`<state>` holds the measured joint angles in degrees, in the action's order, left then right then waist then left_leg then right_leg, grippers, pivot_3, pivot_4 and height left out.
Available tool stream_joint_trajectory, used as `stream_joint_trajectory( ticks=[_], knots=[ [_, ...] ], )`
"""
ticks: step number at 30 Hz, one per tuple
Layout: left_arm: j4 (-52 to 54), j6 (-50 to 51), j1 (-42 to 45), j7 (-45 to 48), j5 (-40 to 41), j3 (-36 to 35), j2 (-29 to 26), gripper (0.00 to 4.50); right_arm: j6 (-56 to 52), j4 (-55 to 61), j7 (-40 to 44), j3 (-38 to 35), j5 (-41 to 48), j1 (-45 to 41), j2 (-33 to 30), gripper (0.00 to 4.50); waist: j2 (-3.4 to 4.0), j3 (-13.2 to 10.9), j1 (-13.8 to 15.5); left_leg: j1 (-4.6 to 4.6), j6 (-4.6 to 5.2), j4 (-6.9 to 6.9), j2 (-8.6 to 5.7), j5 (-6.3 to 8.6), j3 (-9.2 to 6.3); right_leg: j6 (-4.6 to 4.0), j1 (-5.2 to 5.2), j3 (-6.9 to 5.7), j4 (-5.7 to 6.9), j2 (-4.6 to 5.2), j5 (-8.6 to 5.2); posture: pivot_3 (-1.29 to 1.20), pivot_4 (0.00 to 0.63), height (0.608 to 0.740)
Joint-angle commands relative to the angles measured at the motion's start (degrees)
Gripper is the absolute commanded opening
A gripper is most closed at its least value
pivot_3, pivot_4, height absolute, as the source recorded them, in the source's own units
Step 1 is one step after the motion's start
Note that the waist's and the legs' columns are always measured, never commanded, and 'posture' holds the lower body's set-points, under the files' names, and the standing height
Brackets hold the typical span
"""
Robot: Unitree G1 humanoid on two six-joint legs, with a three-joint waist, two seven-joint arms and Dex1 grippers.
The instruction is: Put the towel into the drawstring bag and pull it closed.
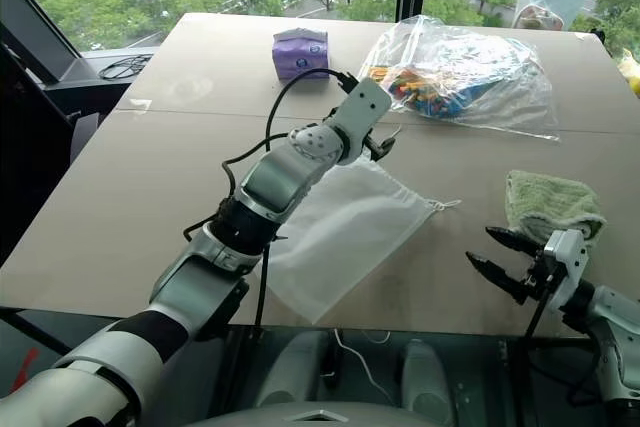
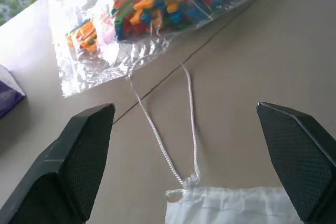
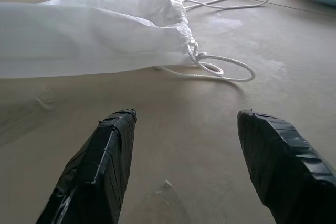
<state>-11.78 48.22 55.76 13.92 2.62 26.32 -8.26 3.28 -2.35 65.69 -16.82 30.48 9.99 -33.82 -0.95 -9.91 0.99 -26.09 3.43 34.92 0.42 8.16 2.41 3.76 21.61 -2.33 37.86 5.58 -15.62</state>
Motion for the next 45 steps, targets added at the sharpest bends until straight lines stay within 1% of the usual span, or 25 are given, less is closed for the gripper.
stream_joint_trajectory(
  ticks=[1, 2, 5, 7, 9, 12, 15, 20, 22, 24, 26, 29, 32, 33, 34, 35, 36, 37, 40, 43, 45],
  knots=[
    [-0.12, 1.11, 2.33, 3.68, 0.09, 0.18, 2.6, 4.44, 1.61, 1.23, -0.54, -2.43, 0.84, 0.89, 0.04, 3.27, 0.01, -0.01, -0.02, -0.02, 0.0, 0.0, 0.0, 0.0, 0.0, -0.02, 0.02, -0.01, 0.0, 0.04, -0.01, 0.0, 0.15, 0.739],
    [0.23, -0.76, 1.88, 5.21, 0.2, 0.16, 2.91, 4.44, 1.68, 1.28, -0.71, -2.49, 0.88, 1.03, 0.06, 3.27, 0.01, -0.02, -0.02, -0.08, 0.02, 0.01, 0.0, 0.01, 0.0, -0.03, 0.06, -0.01, -0.01, 0.3, -0.02, 0.0, 0.15, 0.739],
    [5.55, -7.4, -0.23, 11.63, 1.84, 0.4, 2.78, 4.44, 1.97, 1.25, -1.04, -2.58, 1.06, 1.41, 0.11, 3.27, 0.02, -0.04, -0.1, -0.13, 0.03, 0.02, -0.01, 0.02, 0.01, -0.04, 0.09, -0.02, -0.03, 0.36, -0.01, 0.0, 0.15, 0.739],
    [11.4, -7.51, -2.26, 17.43, 5.77, -0.08, 2.39, 4.44, 1.97, 1.21, -1.17, -2.59, 1.2, 1.64, 0.16, 3.27, 0.05, -0.04, -0.1, -0.17, 0.03, 0.02, 0.0, 0.02, -0.01, -0.06, 0.11, 0.05, -0.04, 0.4, -0.01, 0.0, 0.15, 0.739],
    [17.22, -5.14, -4.42, 23.7, 10.45, -0.41, 0.8, 4.44, 2.09, 1.01, -1.04, -2.44, 1.13, 1.72, 0.11, 3.27, 0.08, -0.03, -0.12, -0.2, 0.04, 0.0, 0.0, 0.03, -0.02, -0.07, 0.12, 0.09, -0.09, 0.43, -0.02, 0.0, 0.15, 0.739],
    [22.22, -3.35, -6.35, 29.44, 11.37, 2.46, -3.94, 4.44, 2.24, 0.37, -0.66, -2.51, 1.21, 1.4, -0.1, 3.27, 0.14, -0.01, -0.22, -0.22, 0.05, 0.01, 0.0, 0.04, -0.03, -0.07, 0.11, 0.09, -0.11, 0.43, -0.02, 0.0, 0.15, 0.739],
    [28.7, -1.52, -8.69, 36.51, 15.35, 4.56, -8.67, 4.44, 2.27, -0.28, -0.22, -2.64, 1.33, 1.11, -0.3, 3.27, 0.31, 0.04, -0.25, -0.12, 0.05, 0.02, 0.0, 0.04, -0.02, -0.09, 0.06, 0.11, -0.07, 0.39, -0.01, 0.0, 0.15, 0.739],
    [33.16, 7.25, -9.91, 40.42, 20.54, 4.38, -13.43, 4.44, 2.37, -0.97, 0.53, -2.99, 1.29, 1.05, -0.52, 3.27, 0.33, 0.03, 0.01, -0.16, 0.11, 0.18, -0.01, 0.07, -0.08, -0.1, 0.01, 0.05, -0.09, 0.43, 0.0, 0.0, 0.15, 0.739],
    [33.71, 8.17, -10.34, 42.2, 21.1, 5.41, -15.94, 4.44, 2.2, -1.21, 0.81, -3.09, 1.33, 0.75, -0.62, 3.27, 0.33, 0.03, -0.12, -0.16, 0.14, 0.2, -0.02, 0.09, -0.08, -0.1, -0.01, 0.07, -0.11, 0.44, 0.0, 0.0, 0.15, 0.739],
    [33.68, 9.44, -11.14, 43.96, 23.11, 5.7, -16.81, 4.44, 1.89, -1.55, 1.28, -2.88, 1.51, 0.17, -0.77, 3.27, 0.34, 0.04, -0.22, -0.15, 0.14, 0.2, -0.02, 0.09, -0.08, -0.1, -0.02, 0.07, -0.09, 0.42, 0.0, 0.0, 0.15, 0.739],
    [32.23, 11.53, -12.37, 45.91, 27.38, 4.47, -14.77, 4.44, 1.42, -1.68, 1.83, -2.47, 1.84, -0.44, -0.84, 3.27, 0.34, 0.03, -0.16, -0.15, 0.14, 0.2, -0.02, 0.08, -0.08, -0.1, -0.01, 0.09, -0.07, 0.39, 0.0, 0.0, 0.15, 0.739],
    [28.67, 12.97, -13.07, 46.46, 30.63, 3.67, -10.57, 4.44, 0.91, -1.96, 2.7, -2.23, 2.09, -1.39, -1.01, 3.27, 0.33, 0.03, 0.04, -0.21, 0.15, 0.26, -0.02, 0.08, -0.09, -0.09, -0.02, 0.06, -0.08, 0.41, 0.0, 0.0, 0.15, 0.739],
    [24.63, 16.02, -13.05, 44.6, 35.2, -0.06, -3.58, 4.44, 0.35, -1.87, 2.81, -2.41, 2.08, -1.68, -1.13, 3.27, 0.32, 0.02, 0.09, -0.21, 0.18, 0.35, -0.03, 0.1, -0.13, -0.08, -0.03, 0.03, -0.08, 0.41, 0.0, 0.0, 0.15, 0.739],
    [22.25, 19.34, -12.64, 41.7, 37.3, -3.04, 0.79, 4.44, 0.06, -1.46, 2.83, -2.54, 2.14, -1.31, -1.27, 3.27, 0.32, 0.03, 0.02, -0.21, 0.18, 0.37, -0.03, 0.1, -0.14, -0.08, -0.03, 0.02, -0.08, 0.4, 0.0, 0.0, 0.15, 0.739],
    [20.92, 22.1, -12.35, 39.23, 38.44, -4.76, 3.72, 4.44, -0.29, -1.06, 2.9, -2.66, 2.23, -0.86, -1.46, 3.27, 0.33, 0.03, -0.02, -0.21, 0.19, 0.36, -0.03, 0.09, -0.14, -0.07, -0.04, 0.03, -0.07, 0.4, 0.0, 0.0, 0.15, 0.739],
    [20.32, 24.62, -12.26, 37.36, 39.19, -5.8, 5.56, 4.44, -0.56, -0.77, 2.98, -2.77, 2.3, -0.49, -1.64, 3.27, 0.33, 0.03, 0.04, -0.22, 0.19, 0.37, -0.03, 0.09, -0.14, -0.07, -0.07, 0.03, -0.06, 0.39, 0.0, 0.0, 0.15, 0.739],
    [20.45, 27.22, -12.43, 35.64, 39.65, -6.5, 6.73, 4.44, -0.78, -0.53, 3.06, -2.87, 2.34, -0.13, -1.82, 3.27, 0.32, 0.02, 0.01, -0.23, 0.42, 0.4, -0.04, -0.04, -0.15, -0.06, -0.08, 0.0, -0.03, 0.35, 0.0, 0.0, 0.15, 0.739],
    [21.07, 29.83, -12.96, 33.62, 39.57, -6.97, 7.36, 4.44, -1.02, -0.25, 3.19, -2.96, 2.41, 0.23, -2.03, 3.27, 0.32, 0.03, -0.04, -0.26, 0.46, 0.41, -0.04, -0.05, -0.16, -0.04, -0.07, -0.04, -0.03, 0.33, 0.0, 0.0, 0.15, 0.739],
    [23.77, 36.52, -15.69, 26.28, 37.68, -7.8, 7.01, 4.44, -1.85, 0.54, 3.53, -3.29, 2.87, 1.46, -2.73, 3.27, 0.36, 0.05, -0.32, -0.22, 0.47, 0.38, -0.03, -0.04, -0.16, -0.03, -0.06, -0.05, 0.01, 0.19, 0.0, 0.0, 0.15, 0.739],
    [28.63, 39.9, -17.97, 21.25, 35.5, -5.48, 1.67, 4.44, -2.25, 0.69, 3.76, -3.34, 2.9, 1.81, -3.14, 3.27, 0.38, 0.05, -0.35, -0.1, 0.45, 0.35, 0.02, -0.04, -0.16, -0.06, -0.07, -0.02, 0.1, 0.2, -0.01, 0.0, 0.15, 0.739],
    [32.59, 41.21, -19.08, 19.22, 34.88, -4.06, -2.87, 4.44, -2.55, 0.62, 3.75, -3.22, 2.86, 1.41, -3.27, 3.27, 0.38, 0.05, -0.27, -0.05, 0.23, 0.34, 0.05, 0.09, -0.17, -0.07, -0.08, 0.04, 0.1, 0.2, 0.0, 0.0, 0.15, 0.739]
  ],
)
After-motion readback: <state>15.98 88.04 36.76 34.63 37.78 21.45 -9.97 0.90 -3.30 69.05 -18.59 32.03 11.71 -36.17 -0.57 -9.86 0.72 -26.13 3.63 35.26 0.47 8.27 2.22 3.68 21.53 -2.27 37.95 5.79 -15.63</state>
